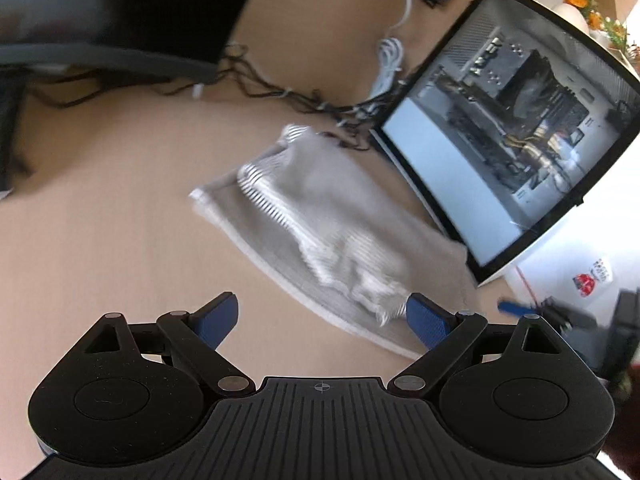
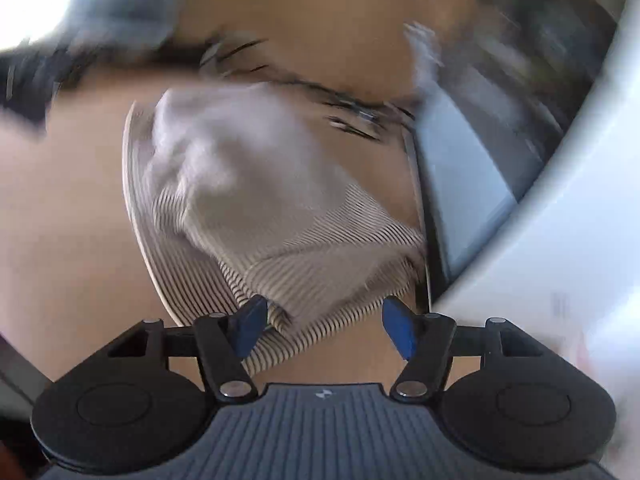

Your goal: Fold clothes

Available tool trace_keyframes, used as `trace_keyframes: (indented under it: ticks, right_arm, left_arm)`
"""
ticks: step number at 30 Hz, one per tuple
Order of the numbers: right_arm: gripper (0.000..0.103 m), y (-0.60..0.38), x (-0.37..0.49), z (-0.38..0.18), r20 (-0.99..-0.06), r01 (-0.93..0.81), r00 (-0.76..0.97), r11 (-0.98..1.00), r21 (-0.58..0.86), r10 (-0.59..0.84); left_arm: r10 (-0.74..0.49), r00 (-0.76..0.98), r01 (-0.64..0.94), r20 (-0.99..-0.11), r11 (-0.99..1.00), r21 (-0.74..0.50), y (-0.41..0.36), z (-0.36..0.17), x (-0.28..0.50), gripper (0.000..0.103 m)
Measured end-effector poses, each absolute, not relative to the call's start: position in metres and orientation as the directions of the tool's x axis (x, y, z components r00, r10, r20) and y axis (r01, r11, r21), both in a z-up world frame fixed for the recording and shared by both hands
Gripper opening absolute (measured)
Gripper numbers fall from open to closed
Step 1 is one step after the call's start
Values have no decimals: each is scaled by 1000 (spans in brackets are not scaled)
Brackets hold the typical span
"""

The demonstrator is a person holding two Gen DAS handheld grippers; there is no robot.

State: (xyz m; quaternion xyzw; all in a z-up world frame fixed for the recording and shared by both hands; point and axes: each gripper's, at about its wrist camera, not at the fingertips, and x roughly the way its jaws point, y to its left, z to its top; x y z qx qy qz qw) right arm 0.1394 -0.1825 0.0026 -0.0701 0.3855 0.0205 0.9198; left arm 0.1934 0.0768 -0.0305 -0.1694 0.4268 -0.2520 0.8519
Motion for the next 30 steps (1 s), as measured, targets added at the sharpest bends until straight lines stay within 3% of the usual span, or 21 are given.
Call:
trace_keyframes:
  ticks: [4, 7, 15, 18, 19, 20, 21, 22, 25, 30]
  right_arm:
    - [65, -221, 127, 1, -724, 180, 679, 927, 328, 124]
    - [65, -234, 135, -8, -681, 300, 722, 832, 467, 122]
    - [65, -218, 174, -25, -662, 291, 748, 870, 397, 52]
    - [70, -210, 186, -32, -669, 261, 742, 897, 356, 50]
    - [66, -206, 189, -31, -670, 245, 741, 913, 328, 42]
    - [60, -201, 194, -31, -673, 225, 739, 930, 290, 31]
    - [45, -198, 197, -29, -673, 205, 739, 944, 257, 22]
    - [33, -198, 198, -25, -669, 183, 743, 951, 249, 32]
    - [18, -199, 198, -5, -646, 126, 759, 958, 259, 74]
    - [18, -199, 178, 30, -600, 46, 788, 959, 281, 138]
  left_arm:
    - [-624, 467, 281, -627, 777, -563, 66, -39, 238, 87]
    - [-620, 449, 248, -643, 778, -577, 56, -52, 272, 86]
    - [-611, 405, 217, -680, 787, -578, 27, -76, 312, 84]
    - [-606, 412, 225, -680, 791, -569, 21, -77, 318, 84]
    - [-602, 417, 223, -681, 795, -565, 20, -77, 320, 83]
    - [-591, 426, 225, -685, 803, -552, 19, -75, 320, 79]
    - [-573, 437, 231, -693, 817, -529, 17, -74, 321, 51]
    - [-561, 445, 236, -698, 825, -513, 17, -72, 321, 31]
    - [-587, 461, 264, -666, 807, -529, 25, -56, 314, 17]
    - [-602, 511, 332, -614, 797, -505, 42, -27, 283, 12]
